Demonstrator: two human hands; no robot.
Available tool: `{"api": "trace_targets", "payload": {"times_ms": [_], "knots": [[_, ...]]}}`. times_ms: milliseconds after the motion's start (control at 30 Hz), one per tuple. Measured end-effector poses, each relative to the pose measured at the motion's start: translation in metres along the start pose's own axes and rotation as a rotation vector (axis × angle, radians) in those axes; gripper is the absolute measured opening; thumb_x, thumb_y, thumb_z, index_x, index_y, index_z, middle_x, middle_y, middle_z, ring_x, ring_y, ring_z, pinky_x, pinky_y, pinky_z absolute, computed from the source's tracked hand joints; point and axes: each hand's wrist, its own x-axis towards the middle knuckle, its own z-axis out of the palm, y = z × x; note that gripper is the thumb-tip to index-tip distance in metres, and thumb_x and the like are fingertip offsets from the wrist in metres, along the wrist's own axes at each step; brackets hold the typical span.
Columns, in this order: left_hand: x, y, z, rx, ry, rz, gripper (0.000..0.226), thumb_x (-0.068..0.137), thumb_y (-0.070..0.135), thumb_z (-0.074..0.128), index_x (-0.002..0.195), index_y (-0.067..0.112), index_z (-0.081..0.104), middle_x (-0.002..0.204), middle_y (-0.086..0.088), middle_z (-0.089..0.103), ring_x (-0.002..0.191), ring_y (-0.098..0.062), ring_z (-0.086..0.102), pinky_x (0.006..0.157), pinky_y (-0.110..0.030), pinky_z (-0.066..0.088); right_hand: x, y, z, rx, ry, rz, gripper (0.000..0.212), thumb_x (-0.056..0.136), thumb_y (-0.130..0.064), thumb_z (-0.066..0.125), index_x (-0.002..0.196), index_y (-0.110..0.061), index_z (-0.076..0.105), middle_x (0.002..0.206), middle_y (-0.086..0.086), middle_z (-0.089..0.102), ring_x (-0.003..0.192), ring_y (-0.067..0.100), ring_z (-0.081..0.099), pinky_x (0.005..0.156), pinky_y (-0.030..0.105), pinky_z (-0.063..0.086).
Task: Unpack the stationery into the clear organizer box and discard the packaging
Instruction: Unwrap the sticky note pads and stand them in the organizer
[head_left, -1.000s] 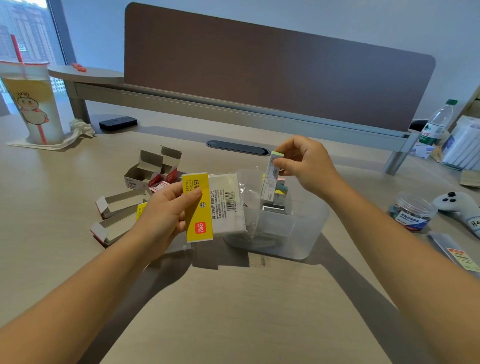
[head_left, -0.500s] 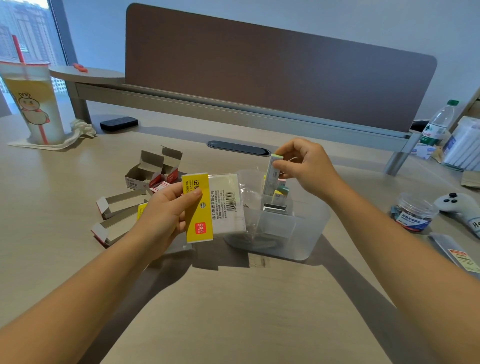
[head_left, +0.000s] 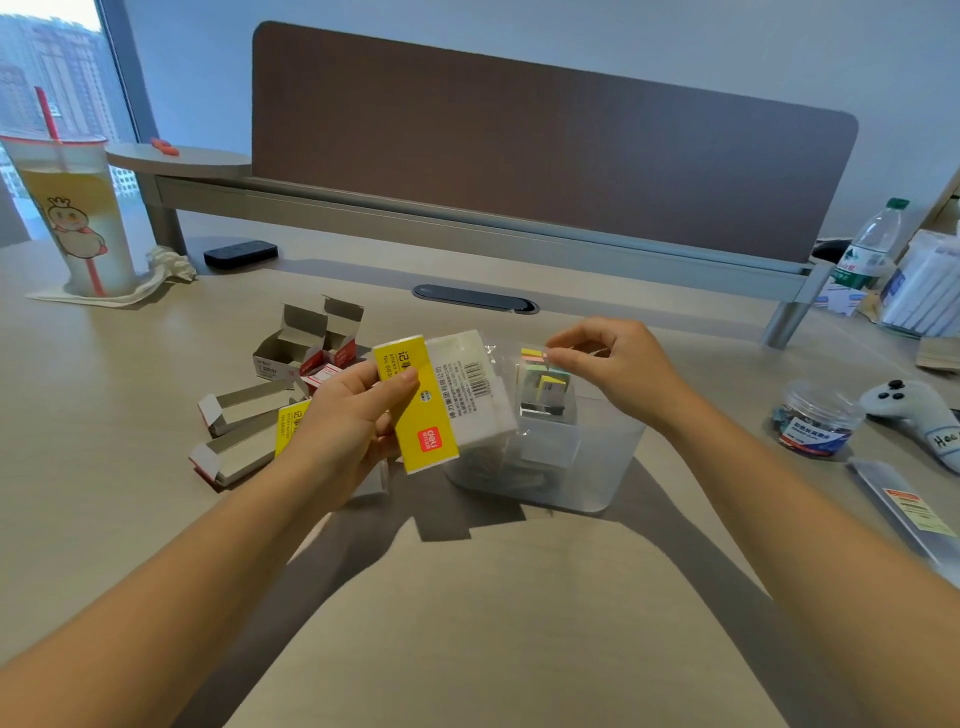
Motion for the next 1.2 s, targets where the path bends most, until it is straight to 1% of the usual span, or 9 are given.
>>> {"api": "trace_targets", "payload": {"times_ms": [100,233,433,600,700,867,967,1133,1200], "knots": [[-0.004,0.005,0.011,-0.023,0.004,0.021,0.015,0.090,0.016,0.046,0.084,0.019,0.059,0.077,0.004,0.067,0.058,-0.005,0.068,0.051,-0.021,0.056,-0.015,-0.013,0.001,0.219,0.062,-0.023,0.004,0.084,-0.018,0.058,0.085,-0.018,0.054,0.085,-0.004,0.057,0.080,0.011,0.055,0.065,0.010,0.048],[-0.008,0.009,0.024,-0.035,0.000,0.046,0.013,0.090,0.016,0.045,0.086,0.019,0.057,0.083,0.003,0.066,0.071,-0.010,0.066,0.056,-0.023,0.057,-0.028,-0.025,0.004,0.299,0.021,-0.050,0.021,0.082,-0.014,0.060,0.072,-0.025,0.045,0.093,0.004,0.060,0.084,0.018,0.058,0.072,0.025,0.052],[-0.011,0.014,0.028,-0.014,0.024,0.056,0.014,0.091,0.017,0.044,0.098,0.016,0.056,0.086,0.002,0.065,0.076,-0.011,0.064,0.058,-0.023,0.056,-0.034,-0.027,-0.009,0.324,0.055,-0.110,0.015,0.085,-0.008,0.055,0.078,-0.022,0.052,0.092,-0.001,0.057,0.075,0.009,0.054,0.062,0.009,0.048],[-0.009,0.017,0.031,0.014,0.045,0.084,0.015,0.090,0.015,0.044,0.102,0.013,0.053,0.090,0.000,0.063,0.080,-0.015,0.063,0.062,-0.030,0.056,-0.037,-0.028,-0.005,0.275,0.006,-0.131,0.031,0.077,-0.016,0.066,0.079,-0.030,0.038,0.093,-0.015,0.051,0.081,0.013,0.055,0.067,0.014,0.052],[-0.008,0.017,0.030,0.016,0.039,0.083,0.015,0.090,0.015,0.044,0.103,0.013,0.053,0.089,0.001,0.063,0.081,-0.016,0.063,0.062,-0.029,0.056,-0.033,-0.027,-0.002,0.230,0.039,-0.141,0.035,0.080,-0.008,0.062,0.076,-0.031,0.036,0.097,-0.006,0.052,0.078,0.012,0.055,0.065,0.010,0.050],[-0.004,0.018,0.020,-0.011,0.017,0.081,0.013,0.091,0.017,0.043,0.093,0.019,0.056,0.088,0.003,0.064,0.079,-0.013,0.063,0.058,-0.022,0.056,-0.029,-0.027,-0.004,0.188,0.088,-0.144,0.034,0.083,-0.005,0.057,0.080,-0.033,0.039,0.100,-0.002,0.050,0.073,0.010,0.054,0.064,0.009,0.049],[-0.002,0.020,0.017,-0.022,-0.002,0.092,0.015,0.091,0.016,0.042,0.088,0.021,0.056,0.088,0.002,0.064,0.078,-0.013,0.064,0.056,-0.021,0.056,-0.028,-0.029,-0.004,0.129,0.045,-0.183,0.017,0.085,-0.002,0.053,0.087,-0.019,0.055,0.103,-0.002,0.049,0.080,0.009,0.053,0.068,0.006,0.046],[0.002,0.021,0.017,-0.020,0.008,0.102,0.014,0.091,0.016,0.042,0.096,0.017,0.055,0.090,0.003,0.063,0.080,-0.013,0.062,0.056,-0.021,0.056,-0.025,-0.034,-0.003,0.155,-0.069,-0.117,0.021,0.089,-0.015,0.049,0.099,-0.006,0.065,0.101,0.000,0.052,0.097,0.016,0.049,0.082,0.027,0.046],[0.003,0.021,0.017,-0.019,0.003,0.097,0.016,0.091,0.016,0.041,0.103,0.015,0.052,0.091,0.002,0.062,0.081,-0.014,0.062,0.057,-0.022,0.056,-0.025,-0.036,-0.002,0.186,-0.141,-0.097,0.018,0.088,-0.018,0.051,0.095,-0.010,0.065,0.095,-0.004,0.054,0.090,0.012,0.052,0.077,0.023,0.050]]}}
